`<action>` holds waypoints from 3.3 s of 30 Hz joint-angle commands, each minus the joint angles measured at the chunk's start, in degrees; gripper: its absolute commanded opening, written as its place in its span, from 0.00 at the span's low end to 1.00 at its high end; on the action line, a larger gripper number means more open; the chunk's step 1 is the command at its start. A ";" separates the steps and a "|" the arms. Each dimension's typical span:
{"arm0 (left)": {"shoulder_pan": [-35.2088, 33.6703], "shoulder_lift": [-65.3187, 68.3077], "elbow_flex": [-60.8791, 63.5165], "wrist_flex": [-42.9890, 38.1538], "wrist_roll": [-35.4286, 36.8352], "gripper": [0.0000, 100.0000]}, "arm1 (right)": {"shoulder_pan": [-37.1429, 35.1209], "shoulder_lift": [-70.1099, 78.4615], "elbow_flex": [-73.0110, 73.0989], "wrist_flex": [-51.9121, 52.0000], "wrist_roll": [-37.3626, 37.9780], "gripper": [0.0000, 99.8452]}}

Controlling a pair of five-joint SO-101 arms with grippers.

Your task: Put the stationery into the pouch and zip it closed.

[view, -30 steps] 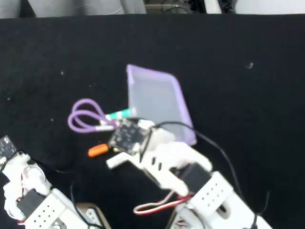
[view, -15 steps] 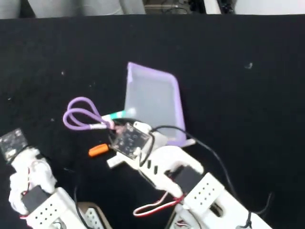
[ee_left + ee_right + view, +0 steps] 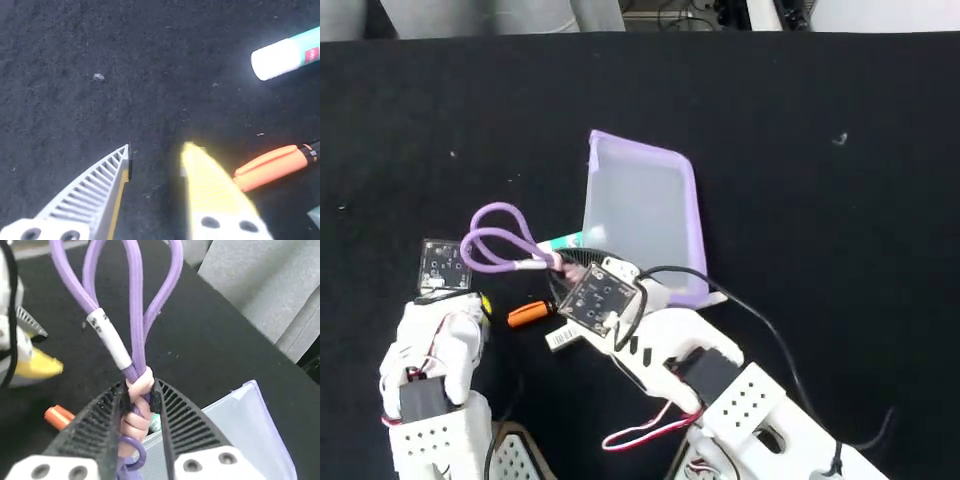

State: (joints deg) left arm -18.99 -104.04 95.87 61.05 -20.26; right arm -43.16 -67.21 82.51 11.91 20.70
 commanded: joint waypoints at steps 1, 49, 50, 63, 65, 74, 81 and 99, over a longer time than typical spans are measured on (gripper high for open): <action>1.45 -0.53 -0.31 -0.97 -0.70 0.23 | 1.41 -1.63 0.40 -4.57 -0.62 0.01; 18.86 -0.70 -9.36 -0.79 6.59 0.15 | 1.32 -1.80 7.34 -26.02 -7.91 0.01; 18.86 -0.70 -9.80 -0.97 6.59 0.15 | 1.32 -2.42 7.34 -26.02 -7.91 0.01; 30.29 -0.62 -14.37 -0.62 5.80 0.15 | 1.41 -24.13 8.40 -9.49 -8.00 0.01; 30.29 -0.62 -15.25 -0.53 3.87 0.15 | 1.41 -26.59 8.40 -6.77 -8.00 0.01; 30.29 -0.62 -21.32 5.89 -1.32 0.25 | 1.32 -25.54 8.48 -4.22 -8.00 0.01; 30.29 -0.62 -23.60 8.53 -1.85 0.30 | 1.14 -20.88 7.16 -4.48 -8.00 0.01; 28.18 -0.62 -18.15 -7.38 -1.76 0.30 | 1.05 -20.18 7.60 -4.04 -8.00 0.01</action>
State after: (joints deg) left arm 10.55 -104.22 77.85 58.51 -22.02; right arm -42.55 -87.52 91.74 7.69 13.23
